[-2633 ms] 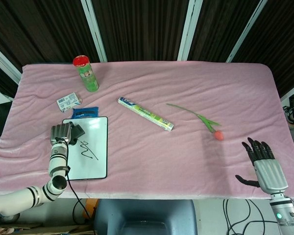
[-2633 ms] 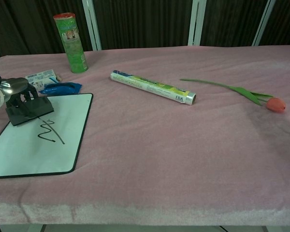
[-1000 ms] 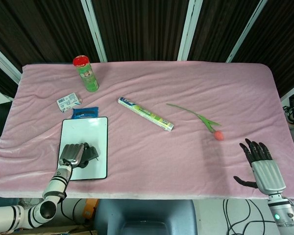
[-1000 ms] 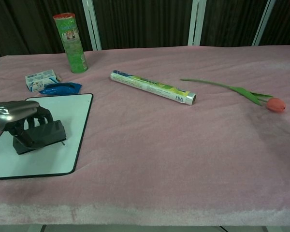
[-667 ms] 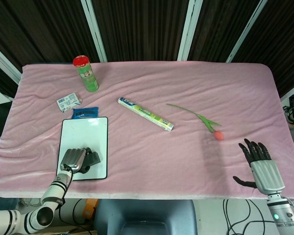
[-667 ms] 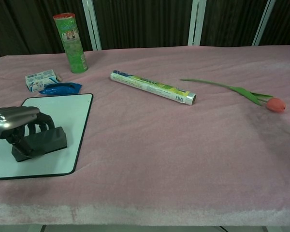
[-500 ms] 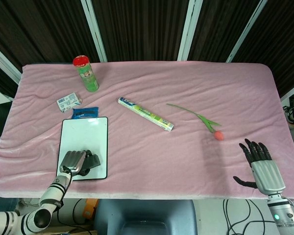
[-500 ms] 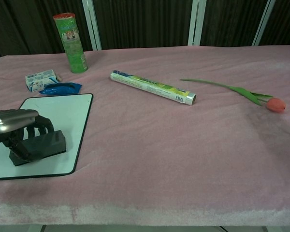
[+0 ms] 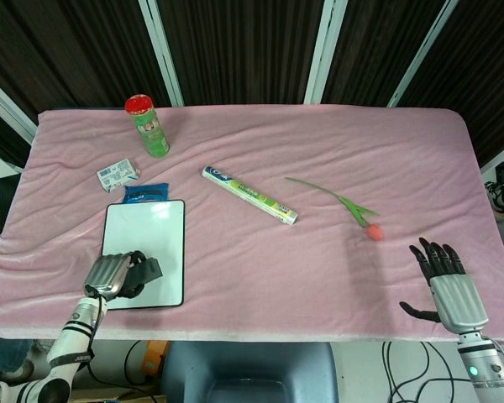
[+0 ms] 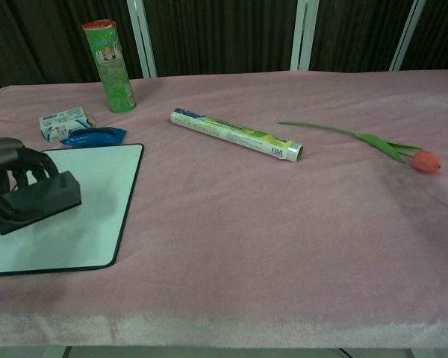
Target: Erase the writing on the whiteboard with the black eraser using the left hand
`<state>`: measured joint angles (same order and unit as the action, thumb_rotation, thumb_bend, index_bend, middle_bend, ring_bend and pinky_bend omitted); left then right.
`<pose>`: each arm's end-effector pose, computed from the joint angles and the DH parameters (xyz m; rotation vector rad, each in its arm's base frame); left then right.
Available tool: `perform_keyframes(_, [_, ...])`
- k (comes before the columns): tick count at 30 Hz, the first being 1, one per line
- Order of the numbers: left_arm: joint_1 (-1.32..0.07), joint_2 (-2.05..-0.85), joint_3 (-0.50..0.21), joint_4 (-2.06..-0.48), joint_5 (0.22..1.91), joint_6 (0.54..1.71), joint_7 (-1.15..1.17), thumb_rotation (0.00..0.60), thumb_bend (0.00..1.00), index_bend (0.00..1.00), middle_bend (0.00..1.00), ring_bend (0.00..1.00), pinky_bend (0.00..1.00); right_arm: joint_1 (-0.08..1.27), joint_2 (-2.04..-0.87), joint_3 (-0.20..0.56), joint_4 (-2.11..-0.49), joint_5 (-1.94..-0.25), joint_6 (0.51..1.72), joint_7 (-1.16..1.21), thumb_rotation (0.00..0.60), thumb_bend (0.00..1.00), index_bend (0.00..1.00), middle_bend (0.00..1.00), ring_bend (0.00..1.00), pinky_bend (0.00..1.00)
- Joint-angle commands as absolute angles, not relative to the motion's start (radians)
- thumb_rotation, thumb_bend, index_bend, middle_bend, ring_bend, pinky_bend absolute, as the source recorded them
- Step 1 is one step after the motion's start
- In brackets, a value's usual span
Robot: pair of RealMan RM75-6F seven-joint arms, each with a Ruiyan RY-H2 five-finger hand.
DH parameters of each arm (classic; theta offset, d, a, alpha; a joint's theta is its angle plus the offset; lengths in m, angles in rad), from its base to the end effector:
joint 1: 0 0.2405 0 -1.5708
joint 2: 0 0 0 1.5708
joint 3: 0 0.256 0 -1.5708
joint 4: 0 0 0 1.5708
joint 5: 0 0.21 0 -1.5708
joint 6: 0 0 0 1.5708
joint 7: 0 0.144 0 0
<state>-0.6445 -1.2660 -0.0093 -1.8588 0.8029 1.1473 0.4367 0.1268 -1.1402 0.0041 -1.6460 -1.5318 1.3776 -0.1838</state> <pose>-0.2132 0.2816 0.0506 -1.6498 -1.1915 -0.6455 -0.2997 -0.1815 0.1270 1.5765 -0.8641 0.7652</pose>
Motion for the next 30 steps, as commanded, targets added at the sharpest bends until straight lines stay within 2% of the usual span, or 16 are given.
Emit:
perform_keyframes(1, [-0.602,-1.215,-0.029,-1.861,0.826,1.204,0.402,0.6,0.8,0.68,0.83,0.68,0.63,0.127,-1.141,0.003,-1.647,-1.532,1.376,-0.187,0.6,0.3,0.0,0.0,0.0,0.11])
perform_keyframes(5, [-0.566,-1.18,-0.036,-1.819,0.808,1.235,0.389,0.6,0.8,0.68,0.83,0.68,0.63,0.126,-1.141,0.003,-1.647,-1.533,1.379,-0.188,0.6,0.3,0.0,0.0,0.0,0.11])
perform_keyframes(12, [-0.534,-1.199,-0.056,-1.639,0.691,1.176,0.364,0.6,0.75,0.65,0.79,0.67,0.58,0.126,-1.142,0.001,-1.648,-1.535,1.379,-0.188,0.6,0.3,0.0,0.0,0.0,0.11])
perform_keyframes(14, [-0.523,-1.224,-0.063,-1.549,0.649,1.115,0.329,0.6,0.72,0.59,0.73,0.63,0.55,0.125,-1.142,0.001,-1.648,-1.536,1.381,-0.188,0.6,0.3,0.0,0.0,0.0,0.11])
perform_keyframes(15, [-0.521,-1.228,-0.065,-1.525,0.646,1.087,0.311,0.6,0.67,0.54,0.66,0.58,0.53,0.125,-1.142,0.001,-1.647,-1.536,1.38,-0.189,0.6,0.3,0.0,0.0,0.0,0.11])
perform_keyframes(17, [-0.513,-1.231,-0.07,-1.487,0.657,1.024,0.261,0.6,0.56,0.39,0.5,0.48,0.47,0.126,-1.143,0.001,-1.647,-1.534,1.378,-0.191,0.6,0.3,0.0,0.0,0.0,0.11])
perform_keyframes(18, [-0.509,-1.23,-0.073,-1.477,0.67,1.003,0.238,0.6,0.5,0.27,0.38,0.4,0.44,0.127,-1.143,0.001,-1.647,-1.534,1.377,-0.192,0.6,0.3,0.0,0.0,0.0,0.11])
perform_keyframes(20, [-0.5,-1.232,-0.076,-1.459,0.701,0.97,0.195,0.6,0.45,0.13,0.23,0.28,0.41,0.128,-1.145,0.002,-1.647,-1.532,1.375,-0.194,0.6,0.3,0.0,0.0,0.0,0.11])
perform_keyframes(22, [-0.496,-1.236,-0.073,-1.448,0.72,0.943,0.176,0.6,0.41,0.03,0.12,0.16,0.38,0.128,-1.146,0.002,-1.647,-1.531,1.374,-0.197,0.6,0.3,0.0,0.0,0.0,0.11])
perform_keyframes(26, [-0.493,-1.244,-0.074,-1.431,0.753,0.897,0.145,0.6,0.36,0.0,0.01,0.03,0.31,0.128,-1.146,0.001,-1.648,-1.532,1.374,-0.199,0.6,0.3,0.0,0.0,0.0,0.11])
perform_keyframes(30, [-0.482,-1.254,-0.077,-1.417,0.801,0.91,0.125,0.6,0.33,0.0,0.0,0.0,0.23,0.127,-1.145,0.001,-1.647,-1.533,1.377,-0.193,0.6,0.3,0.0,0.0,0.0,0.11])
